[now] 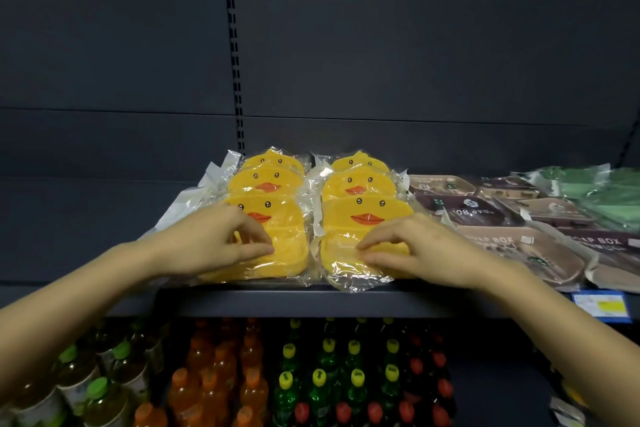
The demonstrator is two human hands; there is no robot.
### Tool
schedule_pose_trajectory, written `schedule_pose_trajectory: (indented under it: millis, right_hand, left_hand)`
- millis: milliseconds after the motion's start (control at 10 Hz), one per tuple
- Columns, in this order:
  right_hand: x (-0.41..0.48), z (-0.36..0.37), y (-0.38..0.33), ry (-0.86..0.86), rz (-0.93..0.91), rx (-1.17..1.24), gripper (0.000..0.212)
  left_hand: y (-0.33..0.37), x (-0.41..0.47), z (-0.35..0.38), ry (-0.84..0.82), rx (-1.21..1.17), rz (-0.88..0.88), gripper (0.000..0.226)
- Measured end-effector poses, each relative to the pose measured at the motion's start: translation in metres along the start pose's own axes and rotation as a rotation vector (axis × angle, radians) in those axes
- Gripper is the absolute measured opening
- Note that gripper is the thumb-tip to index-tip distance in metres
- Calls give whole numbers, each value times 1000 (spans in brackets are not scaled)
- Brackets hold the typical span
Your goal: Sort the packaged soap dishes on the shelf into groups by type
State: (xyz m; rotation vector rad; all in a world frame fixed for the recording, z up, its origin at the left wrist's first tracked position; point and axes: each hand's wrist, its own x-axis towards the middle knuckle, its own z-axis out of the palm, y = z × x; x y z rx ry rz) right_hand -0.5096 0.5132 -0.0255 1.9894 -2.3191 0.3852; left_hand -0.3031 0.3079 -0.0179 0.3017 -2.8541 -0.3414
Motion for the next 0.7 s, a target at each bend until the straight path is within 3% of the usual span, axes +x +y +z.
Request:
schedule_pose_trajectory:
  millis: [200,400,600,700]
  right_hand:
    - [11,-17,6,147,23,143,24]
    - [-3,-30,11,278,57,227,23]
    - [-53,-53,16,395,45,242,23]
    - [-100,-76,24,506,37,271,25]
  left_hand:
    - [3,21,-13,261,-57,-54,19]
    - [21,44,-5,460,22,-23,26]
    - [58,57,4,464,11,-11,44]
    - [86,62,9,490,-6,-2,40]
